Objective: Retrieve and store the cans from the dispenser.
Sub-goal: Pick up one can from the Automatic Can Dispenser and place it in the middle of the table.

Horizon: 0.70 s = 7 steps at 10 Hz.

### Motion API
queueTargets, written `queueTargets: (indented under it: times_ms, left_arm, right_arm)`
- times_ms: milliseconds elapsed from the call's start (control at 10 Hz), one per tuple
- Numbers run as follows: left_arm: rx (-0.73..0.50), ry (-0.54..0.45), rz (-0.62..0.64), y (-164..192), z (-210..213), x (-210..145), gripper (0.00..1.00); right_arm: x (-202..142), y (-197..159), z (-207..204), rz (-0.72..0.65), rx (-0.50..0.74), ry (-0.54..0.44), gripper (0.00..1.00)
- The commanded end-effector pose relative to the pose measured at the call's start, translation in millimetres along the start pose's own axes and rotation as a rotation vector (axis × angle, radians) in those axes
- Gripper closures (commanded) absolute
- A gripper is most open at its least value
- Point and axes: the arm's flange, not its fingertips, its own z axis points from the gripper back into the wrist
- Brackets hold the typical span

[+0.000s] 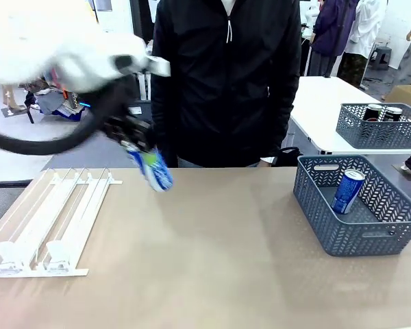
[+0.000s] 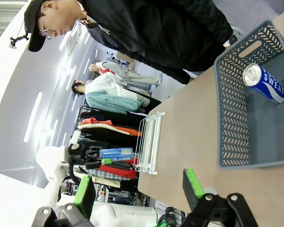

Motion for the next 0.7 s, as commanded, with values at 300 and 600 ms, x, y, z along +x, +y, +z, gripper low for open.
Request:
queueTargets:
  times_ms: [300, 600]
  left_arm:
    - [0.258, 0.112, 0.008, -57, -105, 35, 1.00]
    - [0.207, 0.166, -0.108, -77, -155, 35, 1.00]
  right_arm:
    - [3, 1, -2, 0.026, 0.032, -0.019, 0.00]
    - [3, 1, -2, 0.026, 0.032, -0.019, 0.00]
